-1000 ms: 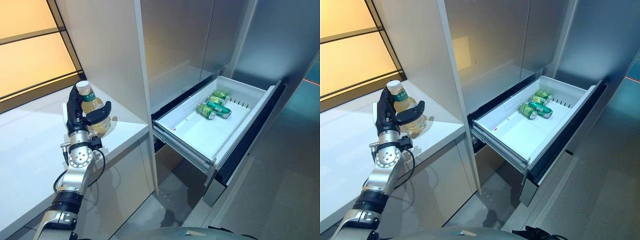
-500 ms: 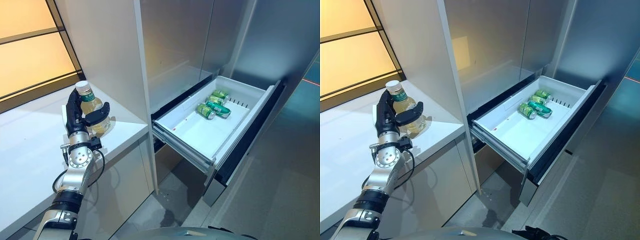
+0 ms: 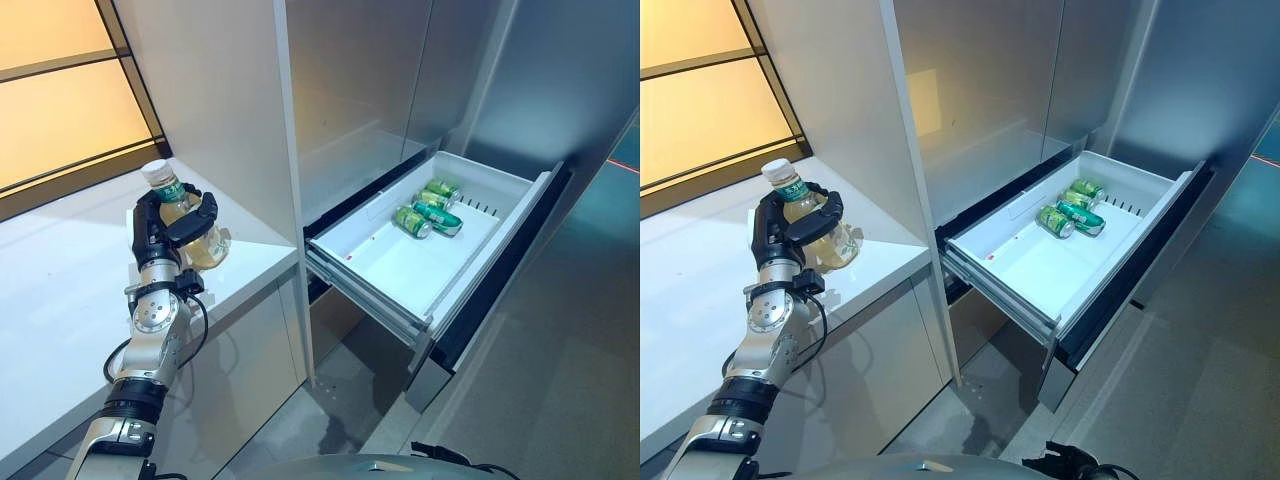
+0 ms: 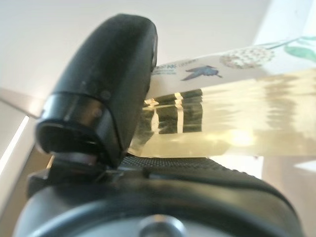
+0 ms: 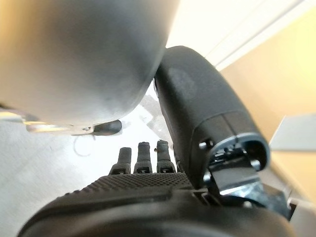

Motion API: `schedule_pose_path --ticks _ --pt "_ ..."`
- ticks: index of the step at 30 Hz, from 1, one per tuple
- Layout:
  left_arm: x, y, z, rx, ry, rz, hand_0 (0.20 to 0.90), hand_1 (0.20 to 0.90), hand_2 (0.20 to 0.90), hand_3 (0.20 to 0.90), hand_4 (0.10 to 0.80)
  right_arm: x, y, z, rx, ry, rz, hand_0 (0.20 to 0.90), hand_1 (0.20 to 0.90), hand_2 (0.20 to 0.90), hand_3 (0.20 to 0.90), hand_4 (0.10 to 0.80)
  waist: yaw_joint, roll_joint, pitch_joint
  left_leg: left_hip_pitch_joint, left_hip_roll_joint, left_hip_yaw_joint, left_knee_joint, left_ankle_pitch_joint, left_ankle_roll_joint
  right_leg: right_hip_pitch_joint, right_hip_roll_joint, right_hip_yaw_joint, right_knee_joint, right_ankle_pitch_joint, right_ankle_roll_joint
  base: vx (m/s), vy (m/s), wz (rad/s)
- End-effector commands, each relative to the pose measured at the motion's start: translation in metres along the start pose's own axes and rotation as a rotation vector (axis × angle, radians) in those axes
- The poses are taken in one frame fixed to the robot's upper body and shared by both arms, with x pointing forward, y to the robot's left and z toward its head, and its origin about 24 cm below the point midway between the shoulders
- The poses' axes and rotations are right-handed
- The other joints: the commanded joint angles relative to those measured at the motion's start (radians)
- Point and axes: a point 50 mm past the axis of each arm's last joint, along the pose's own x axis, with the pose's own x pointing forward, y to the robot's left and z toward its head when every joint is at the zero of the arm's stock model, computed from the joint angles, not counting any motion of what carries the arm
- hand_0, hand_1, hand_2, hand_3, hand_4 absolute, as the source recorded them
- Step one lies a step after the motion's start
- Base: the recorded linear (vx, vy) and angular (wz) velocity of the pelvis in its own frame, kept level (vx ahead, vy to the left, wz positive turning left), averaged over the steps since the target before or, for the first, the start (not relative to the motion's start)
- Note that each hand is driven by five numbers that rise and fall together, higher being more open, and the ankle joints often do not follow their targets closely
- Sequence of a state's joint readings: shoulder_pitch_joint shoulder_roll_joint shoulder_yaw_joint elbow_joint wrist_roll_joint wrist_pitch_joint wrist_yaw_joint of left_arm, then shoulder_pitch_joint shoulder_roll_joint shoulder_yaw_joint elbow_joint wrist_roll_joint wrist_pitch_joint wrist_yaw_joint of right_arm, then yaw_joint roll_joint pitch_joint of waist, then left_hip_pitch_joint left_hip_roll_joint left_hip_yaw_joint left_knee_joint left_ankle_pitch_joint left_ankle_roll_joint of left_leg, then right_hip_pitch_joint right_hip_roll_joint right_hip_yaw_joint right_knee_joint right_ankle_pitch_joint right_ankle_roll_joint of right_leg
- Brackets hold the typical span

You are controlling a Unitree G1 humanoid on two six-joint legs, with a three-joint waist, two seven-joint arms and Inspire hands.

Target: Put drinks into fridge and close the fridge

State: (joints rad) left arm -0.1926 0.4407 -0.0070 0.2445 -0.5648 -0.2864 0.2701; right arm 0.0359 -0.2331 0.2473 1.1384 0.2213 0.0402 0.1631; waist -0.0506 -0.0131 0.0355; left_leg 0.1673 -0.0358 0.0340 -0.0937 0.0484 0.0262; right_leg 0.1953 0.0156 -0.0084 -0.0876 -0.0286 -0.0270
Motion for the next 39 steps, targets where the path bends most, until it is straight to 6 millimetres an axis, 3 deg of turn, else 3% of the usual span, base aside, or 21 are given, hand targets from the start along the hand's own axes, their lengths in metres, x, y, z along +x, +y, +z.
schedule_pose_path --ticks 1,6,10,13,15,22,23,24,26,31,39 --pt "0.017 -0.059 0.112 -0.305 -0.51 -0.321 0.3 0.3 0.3 0.2 0.1 0.001 0.017 0.041 -0.074 -0.165 0.098 0.9 0.9 0.9 0.9 0.8 -0.001 0.021 -0.031 0.02 -0.028 -0.018 0.007 -0.102 0.02 -0.059 -0.007 -0.052 0.085 -0.015 0.057 -0.05 -0.028 0.01" --pt "-0.008 -0.085 0.131 -0.519 -0.577 -0.609 0.3 0.3 0.3 0.2 0.1 -0.013 0.06 0.093 -0.06 -0.338 0.336 0.9 0.9 0.9 0.9 0.8 0.006 0.015 -0.027 0.013 -0.026 -0.03 0.006 -0.095 0.015 -0.054 -0.009 -0.063 0.071 -0.006 0.055 -0.053 -0.03 0.0" --pt "-0.027 -0.101 0.138 -0.572 -0.613 -0.79 0.3 0.3 0.3 0.2 0.1 -0.033 0.091 0.119 -0.006 -0.439 0.55 0.9 0.9 0.9 0.9 0.8 0.006 0.01 -0.02 0.009 -0.027 -0.035 0.006 -0.09 0.011 -0.051 -0.01 -0.072 0.056 0.004 0.057 -0.064 -0.023 0.03" --pt "-0.035 -0.104 0.141 -0.576 -0.632 -0.863 0.3 0.3 0.3 0.2 0.1 -0.05 0.1 0.14 0.002 -0.538 0.635 0.9 0.9 0.9 0.9 0.8 0.006 0.007 -0.017 0.007 -0.026 -0.036 0.006 -0.088 0.009 -0.047 -0.011 -0.076 0.046 0.011 0.061 -0.046 -0.01 0.01" --pt "-0.041 -0.104 0.141 -0.569 -0.631 -0.921 0.3 0.3 0.3 0.2 0.1 -0.073 0.104 0.163 -0.028 -0.672 0.694 0.9 0.9 0.9 0.9 0.8 0.005 0.004 -0.014 0.005 -0.025 -0.033 0.006 -0.085 0.009 -0.049 -0.012 -0.076 0.041 0.016 0.064 -0.051 -0.003 0.0" --pt "-0.054 -0.107 0.13 -0.539 -0.555 -1.062 0.3 0.3 0.3 0.2 0.1 -0.158 0.089 0.224 -0.219 -1.096 0.746 0.9 0.9 0.9 0.9 0.8 0.001 -0.001 -0.006 -0.001 -0.025 -0.02 0.006 -0.083 0.011 -0.059 -0.013 -0.064 0.037 0.029 0.072 -0.035 0.011 -0.02" --pt "-0.055 -0.108 0.126 -0.531 -0.518 -1.085 0.3 0.3 0.3 0.2 0.1 -0.183 0.082 0.238 -0.257 -1.204 0.745 0.9 0.9 0.9 0.9 0.8 -0.001 -0.003 -0.006 -0.002 -0.025 -0.016 0.006 -0.084 0.013 -0.06 -0.013 -0.059 0.035 0.031 0.073 0.0 0.0 0.0" --pt "-0.055 -0.108 0.126 -0.531 -0.513 -1.087 0.3 0.3 0.3 0.2 0.1 -0.185 0.082 0.239 -0.258 -1.21 0.745 0.9 0.9 0.9 0.9 0.8 0.0 -0.003 -0.006 -0.002 -0.025 -0.015 0.006 -0.084 0.013 -0.06 -0.013 -0.058 0.035 0.032 0.073 -0.018 0.019 -0.03" --pt "-0.054 -0.109 0.121 -0.517 -0.465 -1.11 0.3 0.3 0.3 0.2 0.1 -0.209 0.073 0.254 -0.29 -1.308 0.729 0.9 0.9 0.9 0.9 0.8 -0.002 -0.005 -0.008 -0.002 -0.024 -0.007 0.006 -0.087 0.014 -0.062 -0.013 -0.054 0.034 0.032 0.073 -0.012 0.017 -0.06" --pt "-0.054 -0.107 0.113 -0.49 -0.39 -1.125 0.3 0.3 0.3 0.2 0.1 -0.234 0.062 0.261 -0.369 -1.372 0.721 0.9 0.9 0.9 0.9 0.8 -0.005 -0.009 -0.009 -0.005 -0.022 0.003 0.006 -0.088 0.017 -0.066 -0.014 -0.05 0.034 0.035 0.073 -0.011 0.015 -0.05" --pt "-0.052 -0.109 0.107 -0.449 -0.324 -1.126 0.3 0.3 0.3 0.2 0.1 -0.253 0.057 0.258 -0.542 -1.276 0.828 0.9 0.9 0.9 0.9 0.8 -0.016 -0.024 -0.011 -0.011 -0.021 0.014 0.006 -0.088 0.018 -0.074 -0.013 -0.04 0.033 0.04 0.071 -0.012 0.004 -0.04"
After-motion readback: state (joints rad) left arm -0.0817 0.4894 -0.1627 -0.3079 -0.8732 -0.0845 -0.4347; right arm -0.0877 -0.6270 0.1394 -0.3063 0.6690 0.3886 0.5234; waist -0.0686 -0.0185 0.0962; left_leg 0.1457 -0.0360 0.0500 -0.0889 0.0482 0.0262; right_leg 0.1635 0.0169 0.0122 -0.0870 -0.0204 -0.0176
